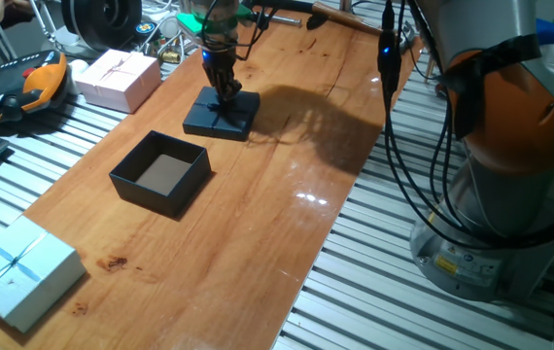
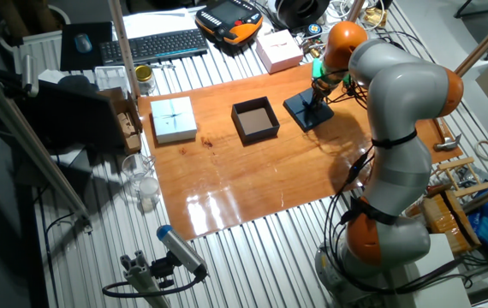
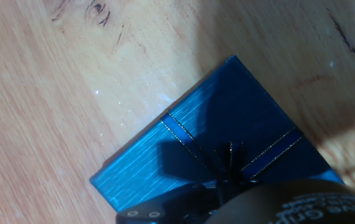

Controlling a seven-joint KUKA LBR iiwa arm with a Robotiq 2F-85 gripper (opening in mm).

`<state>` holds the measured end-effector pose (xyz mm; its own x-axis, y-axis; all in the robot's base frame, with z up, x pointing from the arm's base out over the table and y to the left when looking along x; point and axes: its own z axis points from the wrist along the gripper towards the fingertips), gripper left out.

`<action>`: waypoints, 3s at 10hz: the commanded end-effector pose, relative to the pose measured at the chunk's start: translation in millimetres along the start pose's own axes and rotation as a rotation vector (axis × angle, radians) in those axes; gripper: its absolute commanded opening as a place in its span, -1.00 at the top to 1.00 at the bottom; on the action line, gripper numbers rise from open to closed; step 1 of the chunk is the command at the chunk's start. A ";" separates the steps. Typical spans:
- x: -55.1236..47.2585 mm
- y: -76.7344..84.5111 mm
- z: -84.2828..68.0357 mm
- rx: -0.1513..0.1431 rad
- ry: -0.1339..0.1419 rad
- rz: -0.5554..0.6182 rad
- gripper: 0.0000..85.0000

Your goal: Cover the box

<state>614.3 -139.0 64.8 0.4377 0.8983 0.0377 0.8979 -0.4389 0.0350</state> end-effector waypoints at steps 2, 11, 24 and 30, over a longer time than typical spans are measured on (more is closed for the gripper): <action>0.6 -0.8 -3.4 0.002 0.001 0.000 1.00; 8.0 -5.4 -24.6 0.017 0.000 -0.026 1.00; 30.3 -11.9 -73.0 0.020 0.016 0.008 1.00; 42.7 -20.5 -79.5 0.013 0.016 0.010 1.00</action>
<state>610.9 -92.9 145.0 0.4440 0.8944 0.0541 0.8949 -0.4456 0.0227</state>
